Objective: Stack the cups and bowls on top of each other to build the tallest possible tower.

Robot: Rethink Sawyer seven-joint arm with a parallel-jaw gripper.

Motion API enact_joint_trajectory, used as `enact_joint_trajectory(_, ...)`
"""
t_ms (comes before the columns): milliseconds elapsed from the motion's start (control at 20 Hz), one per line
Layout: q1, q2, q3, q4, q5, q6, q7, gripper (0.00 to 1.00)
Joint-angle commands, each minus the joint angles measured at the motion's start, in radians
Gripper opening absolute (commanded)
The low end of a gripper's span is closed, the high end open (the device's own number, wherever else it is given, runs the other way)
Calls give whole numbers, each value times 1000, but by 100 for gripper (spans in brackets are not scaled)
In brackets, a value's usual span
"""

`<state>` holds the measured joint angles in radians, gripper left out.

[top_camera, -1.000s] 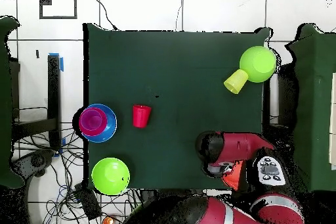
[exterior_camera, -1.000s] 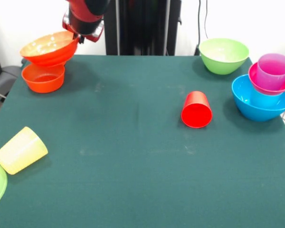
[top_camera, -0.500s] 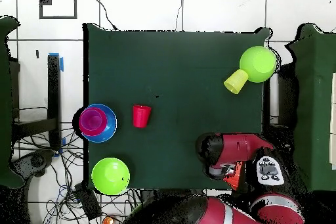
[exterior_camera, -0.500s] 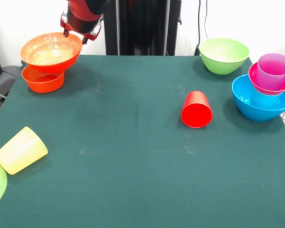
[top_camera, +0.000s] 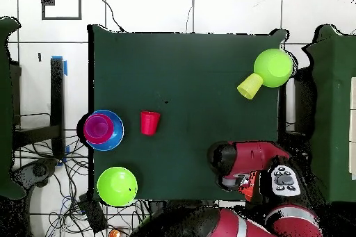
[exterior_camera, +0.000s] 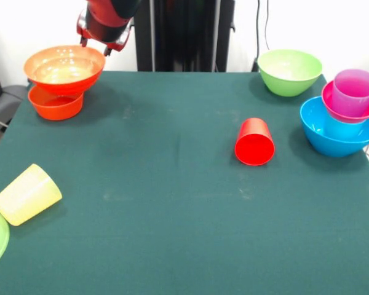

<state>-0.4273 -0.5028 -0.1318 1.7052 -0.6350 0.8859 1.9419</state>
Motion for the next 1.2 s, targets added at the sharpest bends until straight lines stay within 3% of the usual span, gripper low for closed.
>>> enact_joint_trajectory(50,18,6,107,-19,-55,36,-172,100)
enact_joint_trajectory(400,23,-23,102,-5,-43,66,-179,100)
enact_joint_trajectory(650,15,-143,122,28,21,219,-263,100)
enact_joint_trajectory(900,-10,-180,164,30,52,289,-284,100)
enact_joint_trajectory(1100,-48,-187,215,42,97,226,-233,100)
enact_joint_trajectory(1200,-89,-203,255,73,136,83,-191,100)
